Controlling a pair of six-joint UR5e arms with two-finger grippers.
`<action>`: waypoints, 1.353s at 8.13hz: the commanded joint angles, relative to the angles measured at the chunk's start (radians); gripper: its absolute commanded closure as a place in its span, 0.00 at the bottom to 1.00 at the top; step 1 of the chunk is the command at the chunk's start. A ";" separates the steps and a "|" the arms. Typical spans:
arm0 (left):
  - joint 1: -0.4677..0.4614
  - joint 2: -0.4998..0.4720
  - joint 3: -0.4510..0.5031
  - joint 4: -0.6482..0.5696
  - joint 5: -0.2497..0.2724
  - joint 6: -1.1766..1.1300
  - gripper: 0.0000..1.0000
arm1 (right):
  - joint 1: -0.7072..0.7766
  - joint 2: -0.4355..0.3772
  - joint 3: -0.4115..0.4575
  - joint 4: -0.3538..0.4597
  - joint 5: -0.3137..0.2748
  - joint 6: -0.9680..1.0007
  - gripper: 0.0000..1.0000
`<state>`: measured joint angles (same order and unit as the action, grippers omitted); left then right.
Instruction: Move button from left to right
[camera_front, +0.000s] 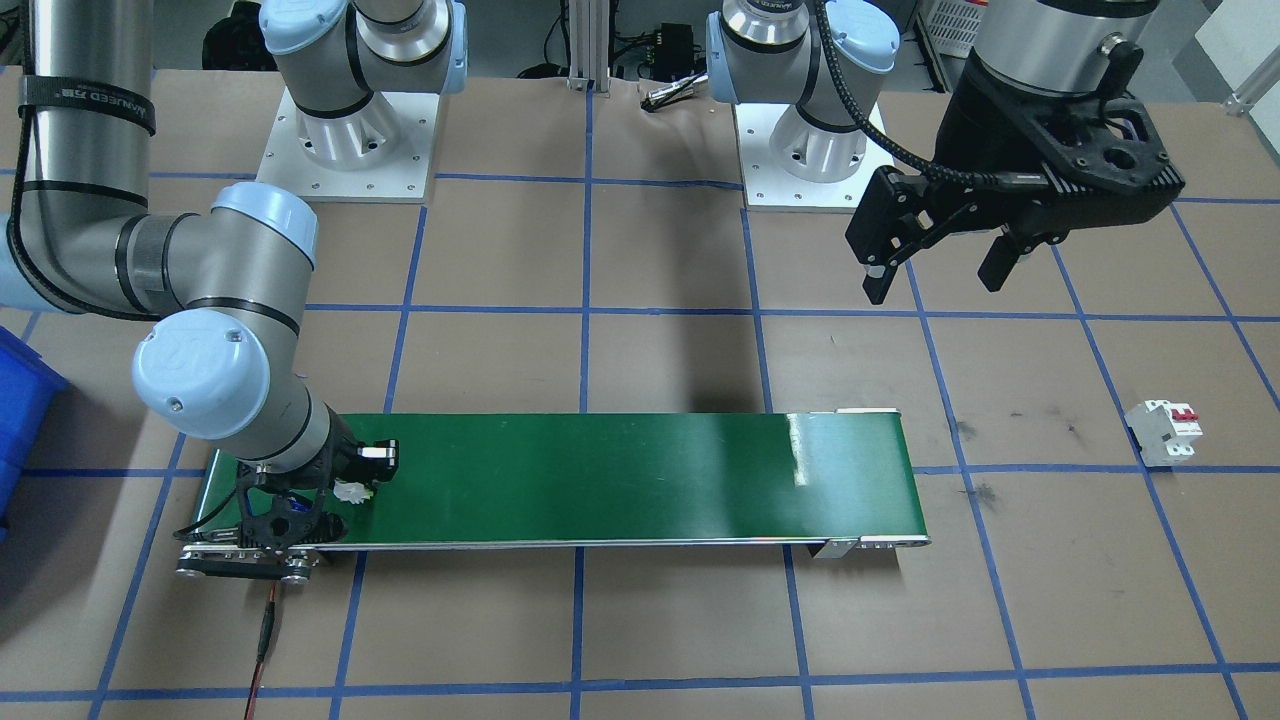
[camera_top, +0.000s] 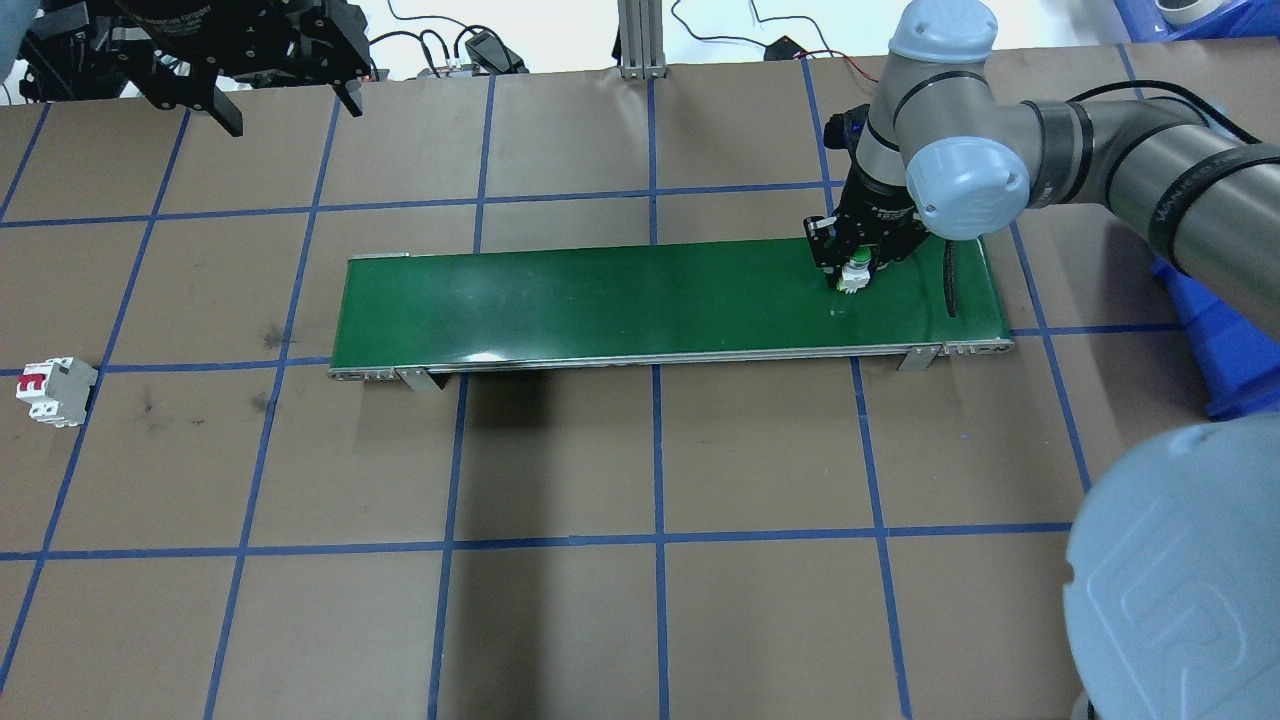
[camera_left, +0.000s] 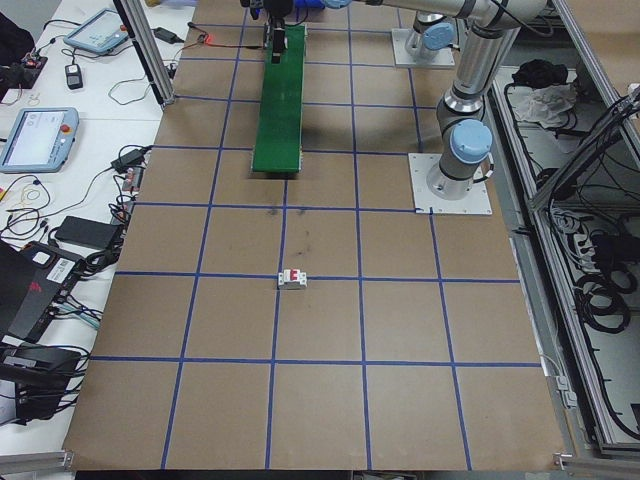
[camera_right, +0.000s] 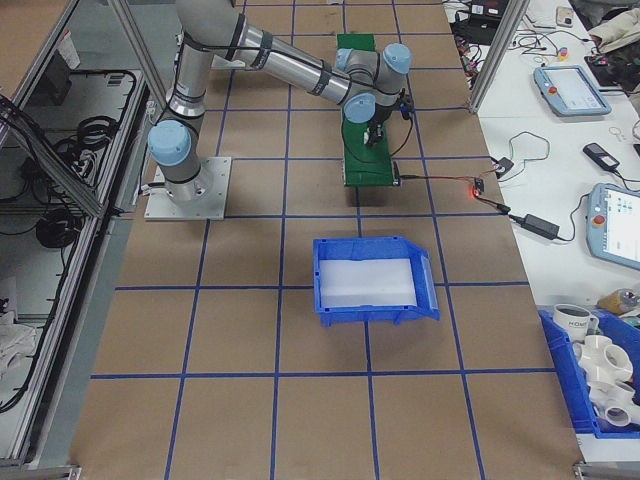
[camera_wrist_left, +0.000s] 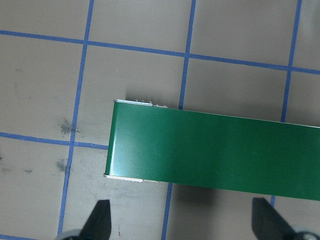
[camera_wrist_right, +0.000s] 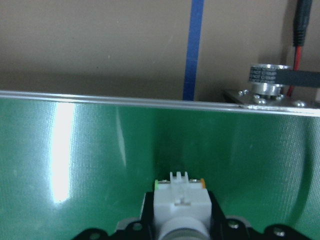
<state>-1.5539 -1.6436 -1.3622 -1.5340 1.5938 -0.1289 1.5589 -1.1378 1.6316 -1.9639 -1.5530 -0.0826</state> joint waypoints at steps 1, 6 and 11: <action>0.000 0.001 0.000 0.000 0.000 0.000 0.00 | -0.011 -0.017 -0.016 0.003 -0.032 -0.029 1.00; 0.002 0.001 0.000 0.000 0.000 0.002 0.00 | -0.274 -0.166 -0.111 0.252 -0.042 -0.411 1.00; 0.003 0.005 -0.002 -0.001 -0.002 0.002 0.00 | -0.660 -0.140 -0.125 0.133 -0.085 -0.725 1.00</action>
<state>-1.5509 -1.6405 -1.3627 -1.5340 1.5927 -0.1273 1.0066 -1.3073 1.5108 -1.7485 -1.6101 -0.6668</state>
